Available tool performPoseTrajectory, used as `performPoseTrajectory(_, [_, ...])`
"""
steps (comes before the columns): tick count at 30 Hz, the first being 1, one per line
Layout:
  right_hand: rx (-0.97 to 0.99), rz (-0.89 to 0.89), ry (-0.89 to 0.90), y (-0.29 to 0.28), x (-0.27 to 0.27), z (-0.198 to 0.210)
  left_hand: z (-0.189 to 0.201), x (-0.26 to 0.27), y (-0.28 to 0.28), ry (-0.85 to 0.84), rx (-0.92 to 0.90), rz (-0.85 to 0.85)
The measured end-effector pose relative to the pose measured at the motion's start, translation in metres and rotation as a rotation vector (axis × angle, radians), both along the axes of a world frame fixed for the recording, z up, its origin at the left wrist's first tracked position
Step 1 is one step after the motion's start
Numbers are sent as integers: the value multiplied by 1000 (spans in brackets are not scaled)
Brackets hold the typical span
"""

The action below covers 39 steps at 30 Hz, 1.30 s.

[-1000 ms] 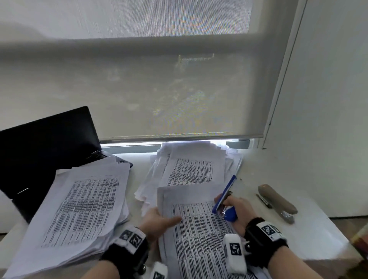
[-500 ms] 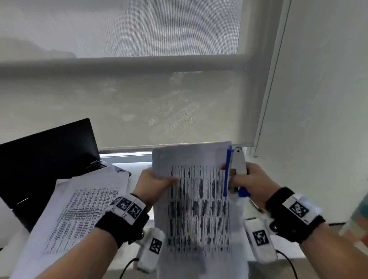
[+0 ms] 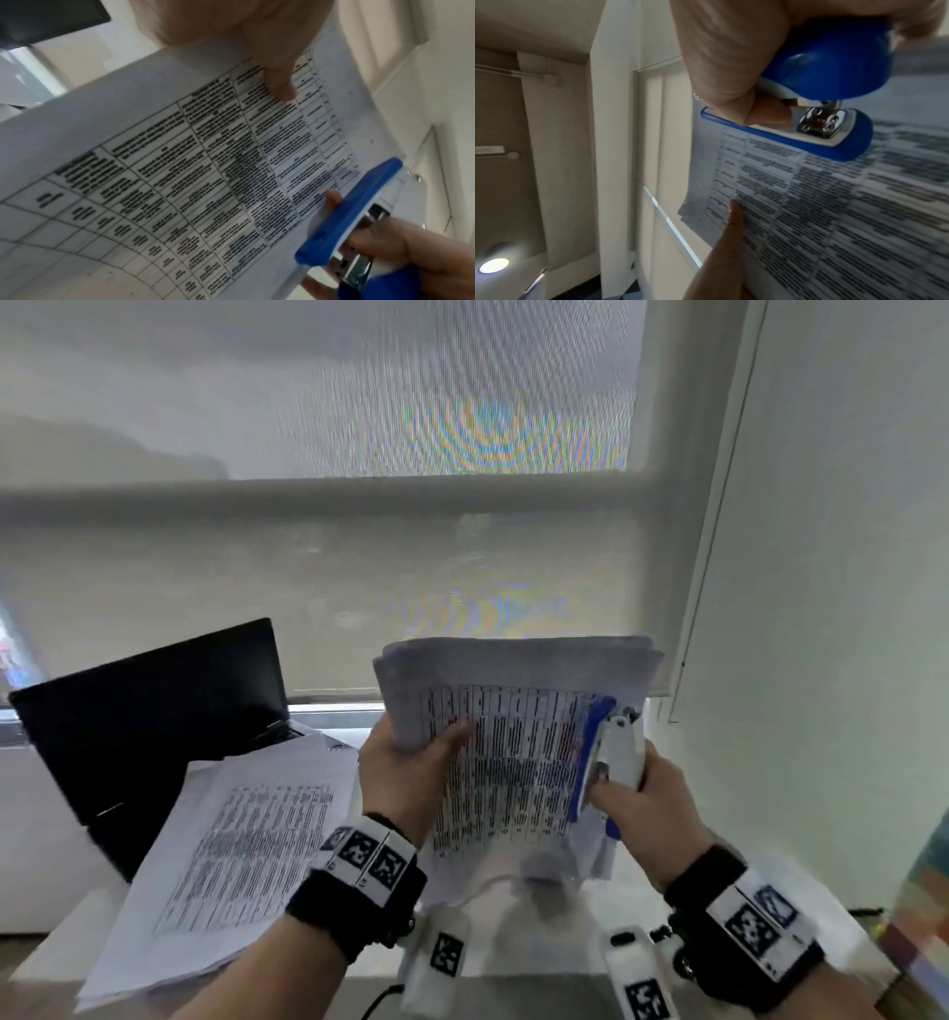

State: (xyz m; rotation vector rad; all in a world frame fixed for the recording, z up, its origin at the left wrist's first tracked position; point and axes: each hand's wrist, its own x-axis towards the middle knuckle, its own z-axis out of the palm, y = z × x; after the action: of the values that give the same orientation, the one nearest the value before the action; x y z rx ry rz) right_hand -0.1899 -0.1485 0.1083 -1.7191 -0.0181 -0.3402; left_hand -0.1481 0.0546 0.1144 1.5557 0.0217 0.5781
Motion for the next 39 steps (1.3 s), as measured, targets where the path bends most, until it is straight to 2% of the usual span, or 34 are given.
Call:
performPoseTrajectory(3, [-18, 66, -38, 6, -14, -2, 1, -8, -7, -16, 49, -40])
performPoseTrajectory(7, [-70, 68, -168, 11, -26, 5, 3, -8, -13, -29, -2, -31])
performPoseTrajectory(12, [-44, 14, -85, -3, -23, 2, -4, -9, -8, 26, -85, -23])
performPoseTrajectory(17, [-2, 19, -122, -4, -28, 3, -2, -11, -15, -14, -70, -75])
performPoseTrajectory(21, [-66, 4, -161, 0, -37, 3, -4, -16, -17, -10, -27, -139])
performPoseTrajectory(27, [-27, 38, -131, -3, -36, -7, -6, -16, -13, -35, -42, -147])
performPoseTrajectory(33, [-12, 54, -144, -4, -35, -8, -13, -9, -9, 16, 2, -198])
performPoseTrajectory(39, [-45, 36, -145, -2, -36, -12, -19, -10, -7, 31, -72, -206])
